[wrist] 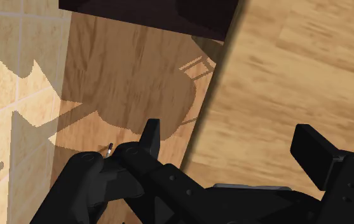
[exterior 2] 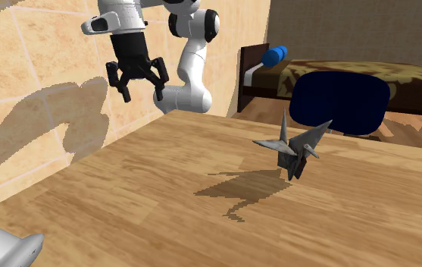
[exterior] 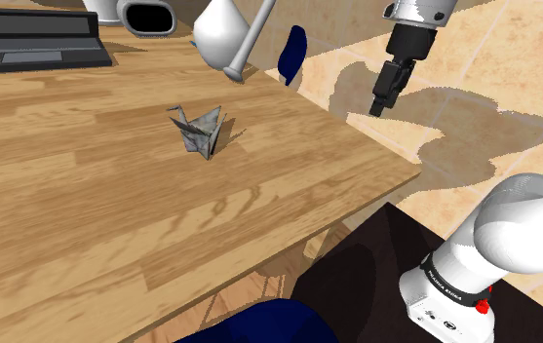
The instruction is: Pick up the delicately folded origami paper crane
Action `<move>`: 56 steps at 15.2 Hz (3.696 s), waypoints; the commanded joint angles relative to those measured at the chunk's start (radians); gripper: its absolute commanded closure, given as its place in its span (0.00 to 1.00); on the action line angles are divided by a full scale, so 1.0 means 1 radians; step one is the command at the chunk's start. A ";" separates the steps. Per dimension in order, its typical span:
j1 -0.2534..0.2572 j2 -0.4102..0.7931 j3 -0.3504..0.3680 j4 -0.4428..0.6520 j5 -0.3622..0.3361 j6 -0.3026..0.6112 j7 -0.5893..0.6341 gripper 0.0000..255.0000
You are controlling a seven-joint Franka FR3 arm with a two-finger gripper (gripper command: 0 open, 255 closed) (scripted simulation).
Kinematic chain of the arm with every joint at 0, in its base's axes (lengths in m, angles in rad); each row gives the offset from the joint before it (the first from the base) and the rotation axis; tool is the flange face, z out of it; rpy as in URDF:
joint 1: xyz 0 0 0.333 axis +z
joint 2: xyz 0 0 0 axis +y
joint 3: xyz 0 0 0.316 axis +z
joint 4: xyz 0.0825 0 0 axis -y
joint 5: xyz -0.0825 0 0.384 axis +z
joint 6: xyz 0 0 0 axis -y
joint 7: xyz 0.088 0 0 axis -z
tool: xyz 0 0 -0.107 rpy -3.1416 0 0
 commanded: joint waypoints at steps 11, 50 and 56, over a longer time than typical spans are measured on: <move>0.003 0.126 0.267 0.150 0.140 0.001 0.445 0.00; 0.055 0.978 0.726 0.881 -0.179 0.037 1.476 1.00; 0.069 0.993 0.728 0.963 -0.188 -0.034 1.486 1.00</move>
